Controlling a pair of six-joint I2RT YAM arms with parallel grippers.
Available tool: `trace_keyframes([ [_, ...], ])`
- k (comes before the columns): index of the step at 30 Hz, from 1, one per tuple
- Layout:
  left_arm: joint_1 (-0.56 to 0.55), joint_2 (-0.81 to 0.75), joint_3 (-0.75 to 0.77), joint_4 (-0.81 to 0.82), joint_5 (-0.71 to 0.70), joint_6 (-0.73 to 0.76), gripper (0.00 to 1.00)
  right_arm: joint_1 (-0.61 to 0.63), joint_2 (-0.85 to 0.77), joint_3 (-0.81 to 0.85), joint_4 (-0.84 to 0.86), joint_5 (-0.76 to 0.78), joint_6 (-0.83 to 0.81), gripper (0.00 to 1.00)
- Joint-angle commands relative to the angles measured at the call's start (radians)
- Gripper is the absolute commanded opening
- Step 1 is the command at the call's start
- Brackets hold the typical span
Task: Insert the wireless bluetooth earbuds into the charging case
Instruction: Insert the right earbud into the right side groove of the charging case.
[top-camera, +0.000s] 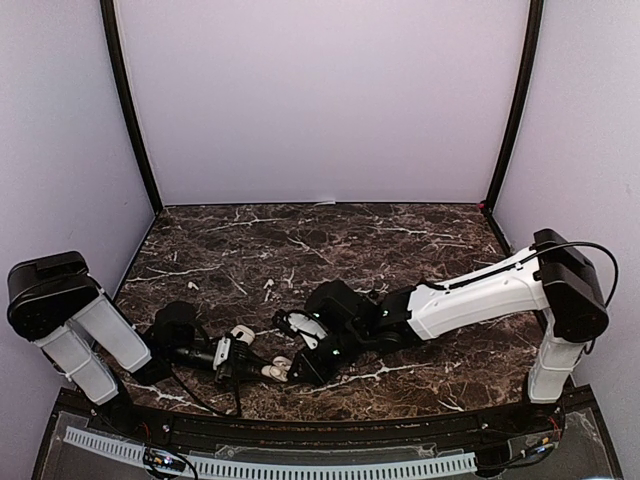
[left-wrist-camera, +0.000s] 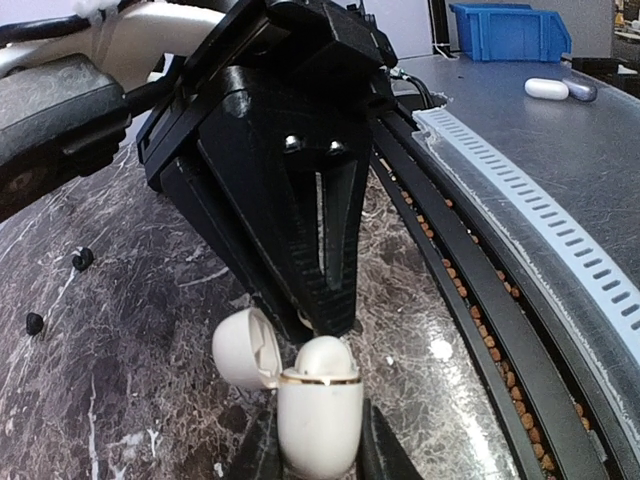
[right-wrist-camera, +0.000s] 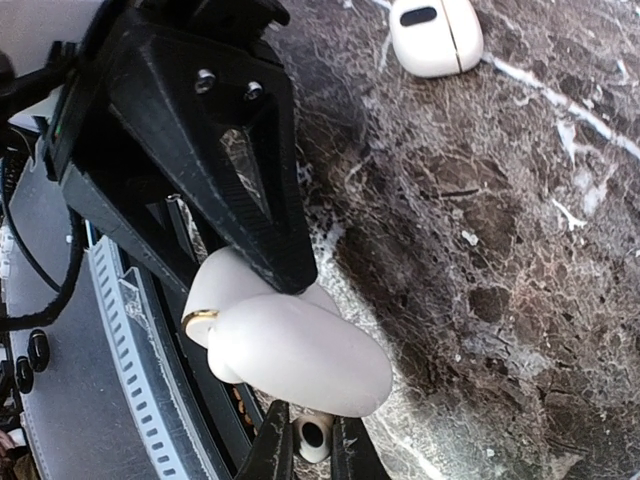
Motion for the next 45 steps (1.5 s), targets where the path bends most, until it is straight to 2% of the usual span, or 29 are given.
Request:
trace_keyframes([
  [1,-0.043,-0.049,0.046,-0.028,0.043,0.08,0.0,-0.016,0.037,0.044,0.011,0.038,0.019,0.0],
  [8,-0.065,-0.054,0.063,-0.089,0.019,0.116,0.0,-0.025,0.05,0.057,0.023,0.021,0.05,0.0],
  [22,-0.095,-0.055,0.053,-0.083,0.025,0.182,0.0,-0.028,0.051,0.033,0.09,-0.02,0.121,0.0],
  [26,-0.095,-0.057,0.04,-0.032,0.019,0.158,0.0,-0.028,0.03,-0.018,0.146,-0.025,0.146,0.0],
  [31,-0.094,-0.034,0.011,0.131,0.001,0.05,0.0,-0.028,0.018,-0.05,0.194,-0.038,0.158,0.0],
  [34,-0.092,-0.018,-0.007,0.218,-0.018,0.0,0.0,-0.029,0.008,-0.06,0.213,-0.051,0.163,0.09],
  [45,-0.067,0.002,-0.018,0.291,-0.018,-0.066,0.0,-0.028,-0.091,-0.127,0.207,-0.028,0.162,0.22],
])
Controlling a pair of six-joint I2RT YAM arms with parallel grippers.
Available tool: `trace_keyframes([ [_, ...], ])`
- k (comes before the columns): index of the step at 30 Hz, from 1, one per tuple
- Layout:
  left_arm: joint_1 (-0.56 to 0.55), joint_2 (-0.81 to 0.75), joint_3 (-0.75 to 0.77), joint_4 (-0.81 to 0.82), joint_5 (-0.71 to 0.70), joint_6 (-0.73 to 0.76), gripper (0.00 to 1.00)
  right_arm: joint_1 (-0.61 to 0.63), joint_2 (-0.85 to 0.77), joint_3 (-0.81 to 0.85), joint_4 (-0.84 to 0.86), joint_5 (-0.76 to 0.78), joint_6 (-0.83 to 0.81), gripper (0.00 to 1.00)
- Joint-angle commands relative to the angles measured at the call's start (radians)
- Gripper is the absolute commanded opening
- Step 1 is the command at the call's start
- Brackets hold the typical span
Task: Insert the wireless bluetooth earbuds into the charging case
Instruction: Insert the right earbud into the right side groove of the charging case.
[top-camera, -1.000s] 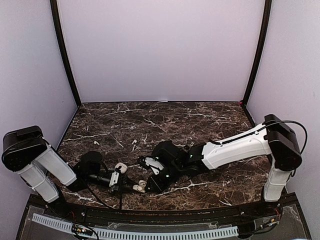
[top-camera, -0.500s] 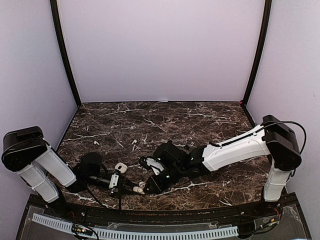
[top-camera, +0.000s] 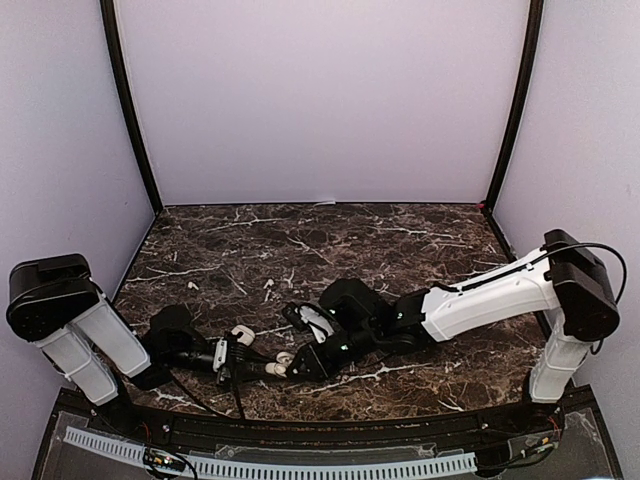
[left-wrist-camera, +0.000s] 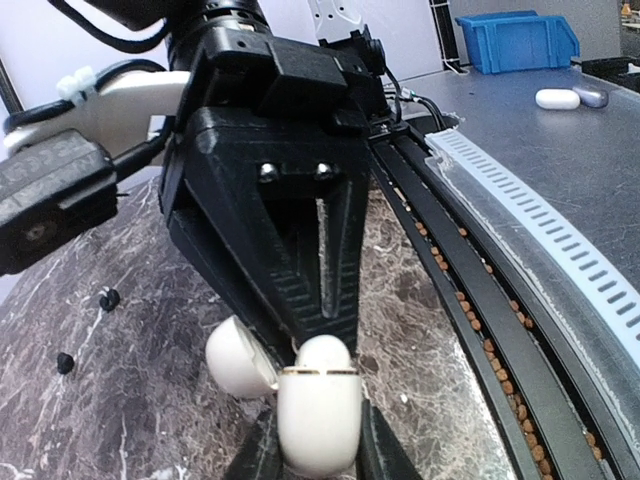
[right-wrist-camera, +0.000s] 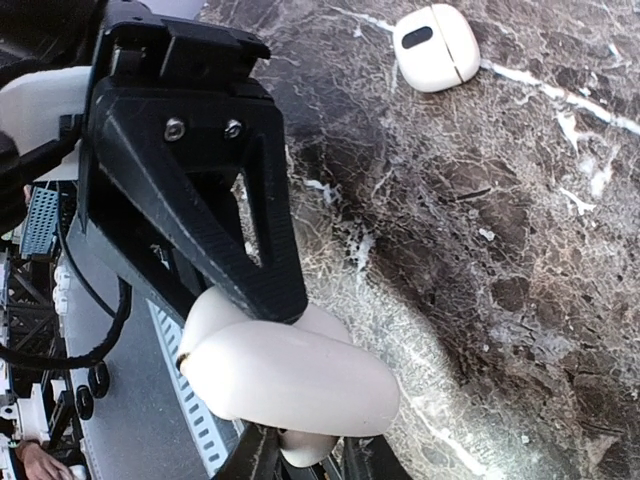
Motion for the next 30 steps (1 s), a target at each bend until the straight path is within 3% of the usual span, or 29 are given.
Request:
trace_keyframes([
  [1,0.004,0.005,-0.001,0.174,0.066,-0.056,0.0,-0.006,-0.05,-0.04,0.058,0.043,0.002,0.22],
  [8,0.024,0.036,-0.01,0.262,0.086,-0.112,0.0,-0.006,-0.105,-0.06,0.051,0.053,-0.015,0.27],
  [13,0.036,0.054,-0.013,0.306,0.098,-0.143,0.0,-0.006,-0.156,-0.084,0.055,0.059,-0.046,0.49],
  [19,0.047,0.078,-0.015,0.348,0.105,-0.176,0.0,-0.007,-0.242,-0.129,0.071,0.081,-0.062,0.49],
  [23,0.055,0.093,-0.016,0.388,0.108,-0.211,0.0,-0.007,-0.283,-0.158,0.08,0.074,-0.085,0.54],
  [25,0.062,0.105,-0.018,0.417,0.11,-0.234,0.0,-0.007,-0.297,-0.172,0.08,0.092,-0.091,0.53],
  [28,0.072,0.126,-0.022,0.475,0.119,-0.279,0.0,-0.007,-0.301,-0.182,0.084,0.102,-0.107,0.4],
  [30,0.081,0.142,-0.024,0.516,0.13,-0.312,0.0,-0.007,-0.293,-0.187,0.094,0.103,-0.116,0.36],
])
